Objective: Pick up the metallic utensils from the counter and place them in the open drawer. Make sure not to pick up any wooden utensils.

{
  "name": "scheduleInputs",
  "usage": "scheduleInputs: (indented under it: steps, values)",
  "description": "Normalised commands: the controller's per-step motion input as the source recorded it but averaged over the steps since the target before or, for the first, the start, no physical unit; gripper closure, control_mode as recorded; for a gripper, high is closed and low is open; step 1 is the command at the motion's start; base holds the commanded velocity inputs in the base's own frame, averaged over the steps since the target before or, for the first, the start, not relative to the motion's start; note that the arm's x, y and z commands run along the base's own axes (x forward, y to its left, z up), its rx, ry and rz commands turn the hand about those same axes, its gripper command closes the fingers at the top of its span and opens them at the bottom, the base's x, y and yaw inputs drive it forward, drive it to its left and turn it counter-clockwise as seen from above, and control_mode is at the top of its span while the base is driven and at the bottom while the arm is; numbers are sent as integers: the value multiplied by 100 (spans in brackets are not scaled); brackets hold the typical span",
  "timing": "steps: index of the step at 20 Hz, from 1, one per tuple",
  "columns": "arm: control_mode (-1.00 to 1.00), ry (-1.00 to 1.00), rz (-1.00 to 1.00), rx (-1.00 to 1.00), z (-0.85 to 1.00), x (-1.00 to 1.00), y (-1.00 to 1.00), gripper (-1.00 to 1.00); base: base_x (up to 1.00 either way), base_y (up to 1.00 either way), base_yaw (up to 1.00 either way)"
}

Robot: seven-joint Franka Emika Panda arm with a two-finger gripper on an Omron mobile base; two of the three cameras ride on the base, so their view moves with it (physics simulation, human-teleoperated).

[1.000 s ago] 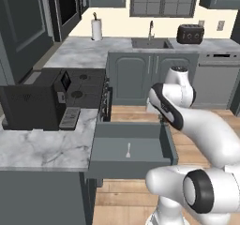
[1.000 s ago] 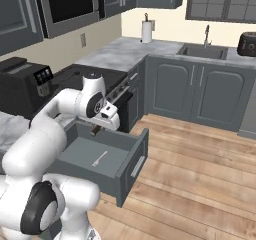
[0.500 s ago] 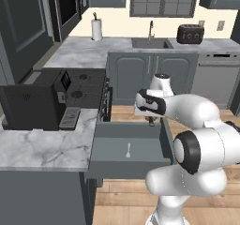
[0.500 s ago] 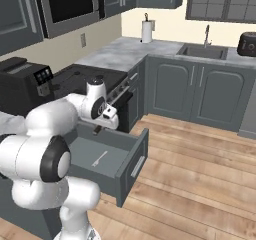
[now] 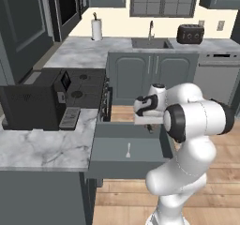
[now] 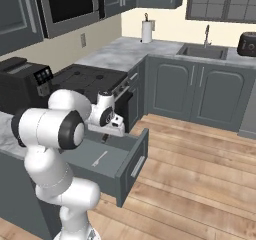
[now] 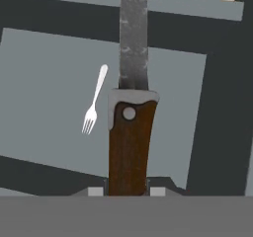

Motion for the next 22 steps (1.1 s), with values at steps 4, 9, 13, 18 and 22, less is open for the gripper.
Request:
scheduleInputs:
  steps: [4,9,13,18,22]
  values:
    - [-100,6,8,-1,-71,0,0,100,0,0,0]
    - [-100,5,7,0,-73,2,0,100,0,0,0]
    - [-100,0,10,0,-67,33,11,100,0,0,0]
    - [-100,0,0,0,-45,59,45,100,0,0,0]
    - [-100,0,-5,0,-28,78,53,100,0,0,0]
